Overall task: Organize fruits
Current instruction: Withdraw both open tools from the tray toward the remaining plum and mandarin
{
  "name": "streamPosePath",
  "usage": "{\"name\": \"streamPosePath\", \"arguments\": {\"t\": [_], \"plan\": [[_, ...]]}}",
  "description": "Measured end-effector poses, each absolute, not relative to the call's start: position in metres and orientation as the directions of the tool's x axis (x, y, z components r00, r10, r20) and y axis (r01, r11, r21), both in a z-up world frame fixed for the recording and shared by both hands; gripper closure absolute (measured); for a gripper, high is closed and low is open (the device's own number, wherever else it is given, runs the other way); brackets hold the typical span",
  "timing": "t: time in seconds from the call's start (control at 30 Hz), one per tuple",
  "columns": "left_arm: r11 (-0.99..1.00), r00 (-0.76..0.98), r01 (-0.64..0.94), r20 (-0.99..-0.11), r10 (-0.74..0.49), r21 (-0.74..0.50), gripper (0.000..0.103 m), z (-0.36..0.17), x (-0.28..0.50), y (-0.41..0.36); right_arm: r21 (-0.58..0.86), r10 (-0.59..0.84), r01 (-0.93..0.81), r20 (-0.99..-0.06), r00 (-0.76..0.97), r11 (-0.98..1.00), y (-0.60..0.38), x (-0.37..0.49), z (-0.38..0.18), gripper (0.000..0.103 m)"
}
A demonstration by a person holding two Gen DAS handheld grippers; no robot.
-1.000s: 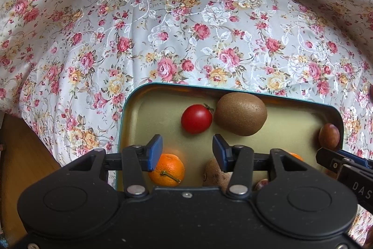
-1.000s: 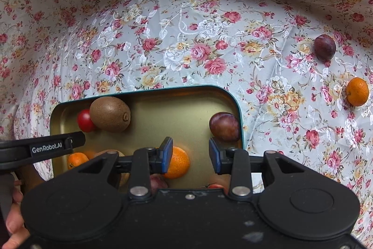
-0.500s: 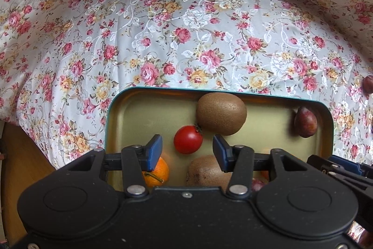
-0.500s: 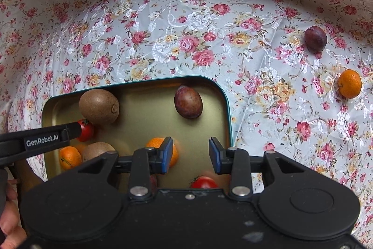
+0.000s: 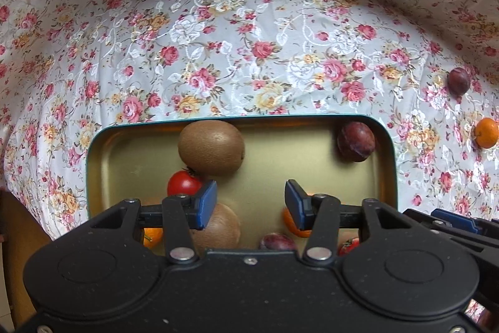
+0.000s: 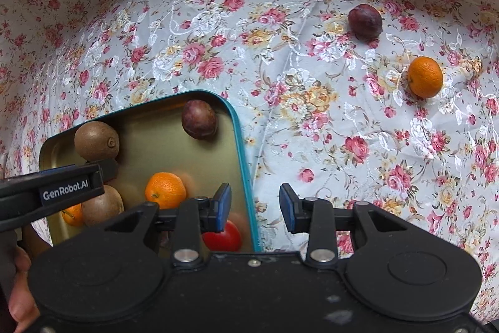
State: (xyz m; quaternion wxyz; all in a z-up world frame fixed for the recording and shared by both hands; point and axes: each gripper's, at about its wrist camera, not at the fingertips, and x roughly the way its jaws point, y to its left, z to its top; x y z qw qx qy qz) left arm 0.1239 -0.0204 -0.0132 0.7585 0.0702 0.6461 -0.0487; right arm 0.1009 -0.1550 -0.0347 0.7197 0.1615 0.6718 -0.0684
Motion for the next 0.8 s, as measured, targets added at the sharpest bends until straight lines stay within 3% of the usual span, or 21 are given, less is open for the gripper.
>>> {"name": "streamPosePath", "arguments": {"t": [0.13,0.8], "plan": [[0.981,0.156,0.195,-0.988,-0.006,0.025,0.043,-0.015,0.119,-0.039,0.129,0.109,0.353,-0.991,0.077,0.927,-0.175,0.091,-0.037,0.066],[0.931,0.187,0.364,-0.977,-0.106,-0.031,0.043,-0.024,0.097,-0.124,0.075,0.050,0.581,-0.997,0.059,0.810,-0.277,0.046,-0.050,0.066]]}}
